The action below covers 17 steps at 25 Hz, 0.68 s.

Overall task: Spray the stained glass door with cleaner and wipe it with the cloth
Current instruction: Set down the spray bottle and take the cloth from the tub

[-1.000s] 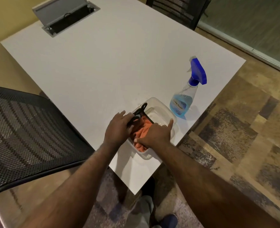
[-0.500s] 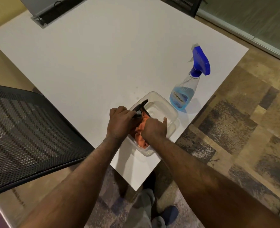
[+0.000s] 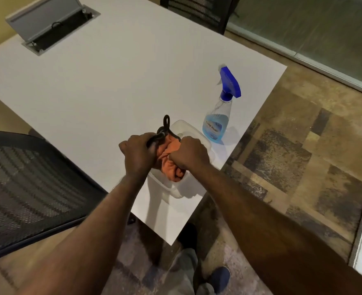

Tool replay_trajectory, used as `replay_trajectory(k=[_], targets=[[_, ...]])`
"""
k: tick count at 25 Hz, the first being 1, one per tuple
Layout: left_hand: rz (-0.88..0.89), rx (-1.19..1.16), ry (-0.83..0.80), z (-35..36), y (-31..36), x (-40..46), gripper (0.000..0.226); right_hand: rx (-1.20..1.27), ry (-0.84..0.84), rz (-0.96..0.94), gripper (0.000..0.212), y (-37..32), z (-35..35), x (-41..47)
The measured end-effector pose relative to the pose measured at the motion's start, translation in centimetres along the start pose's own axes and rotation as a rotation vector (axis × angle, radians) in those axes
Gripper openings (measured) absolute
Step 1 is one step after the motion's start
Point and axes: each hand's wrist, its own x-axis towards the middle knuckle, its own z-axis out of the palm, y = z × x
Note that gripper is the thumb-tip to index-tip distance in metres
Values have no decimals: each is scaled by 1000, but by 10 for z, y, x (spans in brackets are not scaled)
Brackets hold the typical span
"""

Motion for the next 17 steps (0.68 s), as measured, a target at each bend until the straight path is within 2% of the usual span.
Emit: replay_trajectory(k=[5, 9, 14, 17], targets=[[15, -240, 84, -38, 30, 2, 17, -51, 19, -37, 45, -11, -53, -25], [-40, -530, 82, -63, 67, -8, 17, 52, 102, -59, 43, 8, -106, -71], [33, -739, -19, -78, 137, -55, 16, 100, 245, -81, 49, 47, -175, -172], [59, -871, -158, -76, 185, -108, 19, 91, 351, -57, 49, 82, -205, -255]])
